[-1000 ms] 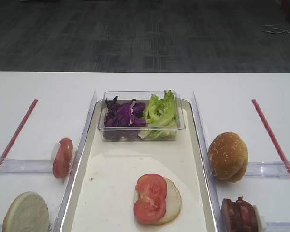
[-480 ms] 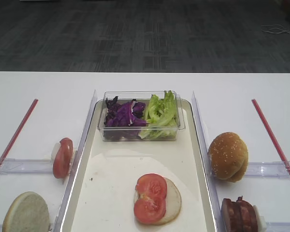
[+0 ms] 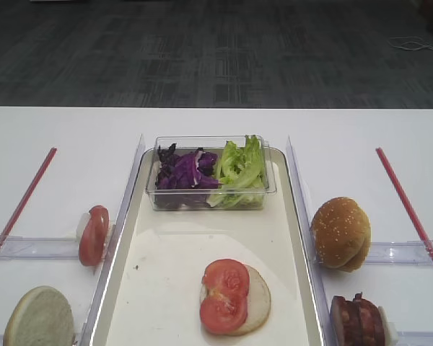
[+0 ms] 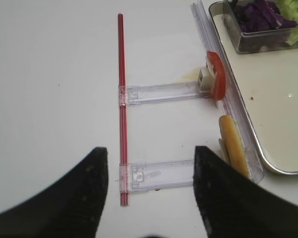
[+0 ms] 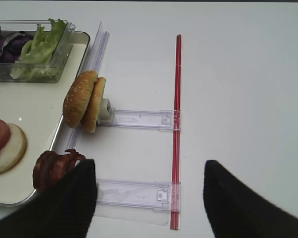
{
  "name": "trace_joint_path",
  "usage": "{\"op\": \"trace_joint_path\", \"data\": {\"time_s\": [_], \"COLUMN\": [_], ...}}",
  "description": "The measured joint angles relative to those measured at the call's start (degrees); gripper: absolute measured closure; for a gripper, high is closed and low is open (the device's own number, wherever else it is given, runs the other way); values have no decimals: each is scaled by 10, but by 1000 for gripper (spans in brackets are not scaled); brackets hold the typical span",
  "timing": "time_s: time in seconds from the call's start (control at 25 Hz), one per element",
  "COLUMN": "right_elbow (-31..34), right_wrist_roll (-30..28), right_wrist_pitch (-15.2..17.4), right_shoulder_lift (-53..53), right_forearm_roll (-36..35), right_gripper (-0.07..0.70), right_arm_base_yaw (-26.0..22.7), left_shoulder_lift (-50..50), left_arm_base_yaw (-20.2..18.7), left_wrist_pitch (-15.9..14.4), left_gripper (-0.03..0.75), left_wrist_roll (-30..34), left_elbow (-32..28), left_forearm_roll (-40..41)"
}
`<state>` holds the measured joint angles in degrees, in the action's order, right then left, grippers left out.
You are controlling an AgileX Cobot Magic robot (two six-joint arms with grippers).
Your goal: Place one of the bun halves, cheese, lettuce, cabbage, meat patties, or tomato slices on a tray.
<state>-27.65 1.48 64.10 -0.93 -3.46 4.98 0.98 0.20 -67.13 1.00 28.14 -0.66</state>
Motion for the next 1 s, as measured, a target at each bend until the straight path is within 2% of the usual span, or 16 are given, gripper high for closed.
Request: {"op": "trace_joint_path", "data": {"time_s": [1.0], "right_elbow": [0], "right_wrist_roll": [0], "right_wrist_pitch": [0], "right_shoulder_lift": [0], "right_forearm_roll": [0], "right_gripper": [163], "right_arm_base_yaw": [0], "left_shoulder_lift": [0], "left_arm_base_yaw": [0], "left_wrist_pitch": [0], "left_gripper": [316], "left_wrist_roll": [-19], "left_elbow": [0], "left_forearm_roll": [1]}}
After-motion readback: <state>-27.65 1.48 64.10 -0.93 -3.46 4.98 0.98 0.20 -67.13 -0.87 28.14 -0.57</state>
